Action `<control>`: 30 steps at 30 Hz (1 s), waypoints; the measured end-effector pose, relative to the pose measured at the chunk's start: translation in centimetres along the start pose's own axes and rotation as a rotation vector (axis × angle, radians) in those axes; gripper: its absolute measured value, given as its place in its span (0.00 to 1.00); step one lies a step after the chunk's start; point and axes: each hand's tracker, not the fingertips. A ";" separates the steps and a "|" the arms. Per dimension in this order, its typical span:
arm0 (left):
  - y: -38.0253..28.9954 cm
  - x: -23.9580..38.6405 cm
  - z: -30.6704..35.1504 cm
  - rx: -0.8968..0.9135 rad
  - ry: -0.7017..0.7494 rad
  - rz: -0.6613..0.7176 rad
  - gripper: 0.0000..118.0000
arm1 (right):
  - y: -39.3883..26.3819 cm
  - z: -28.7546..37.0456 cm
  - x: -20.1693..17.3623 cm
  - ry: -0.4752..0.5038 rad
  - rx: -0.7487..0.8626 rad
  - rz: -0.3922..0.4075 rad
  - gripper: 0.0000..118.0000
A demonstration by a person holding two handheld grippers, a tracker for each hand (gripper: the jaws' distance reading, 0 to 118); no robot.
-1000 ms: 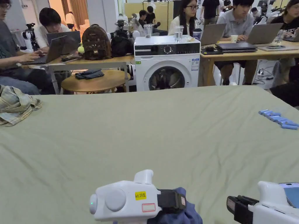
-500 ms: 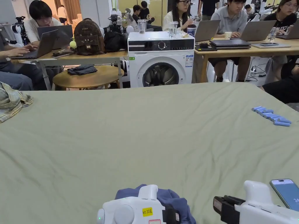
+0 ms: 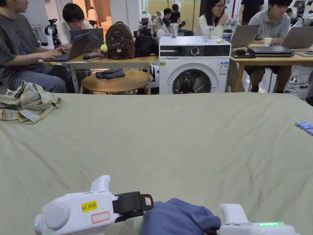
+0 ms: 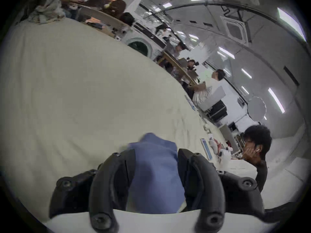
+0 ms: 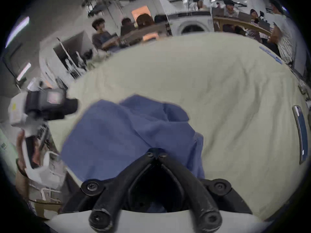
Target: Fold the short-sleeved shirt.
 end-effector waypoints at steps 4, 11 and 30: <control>-1.1 -2.8 -0.3 -0.052 -0.050 0.109 0.42 | -0.3 0.7 0.2 0.028 0.059 -0.027 0.00; -3.1 -4.8 -4.8 -0.104 -0.223 0.317 0.43 | -0.2 0.7 -0.1 0.010 0.057 -0.004 0.00; -2.9 -4.7 -2.2 0.012 -0.175 0.314 0.14 | 0.2 3.4 -0.7 0.107 0.145 -0.039 0.00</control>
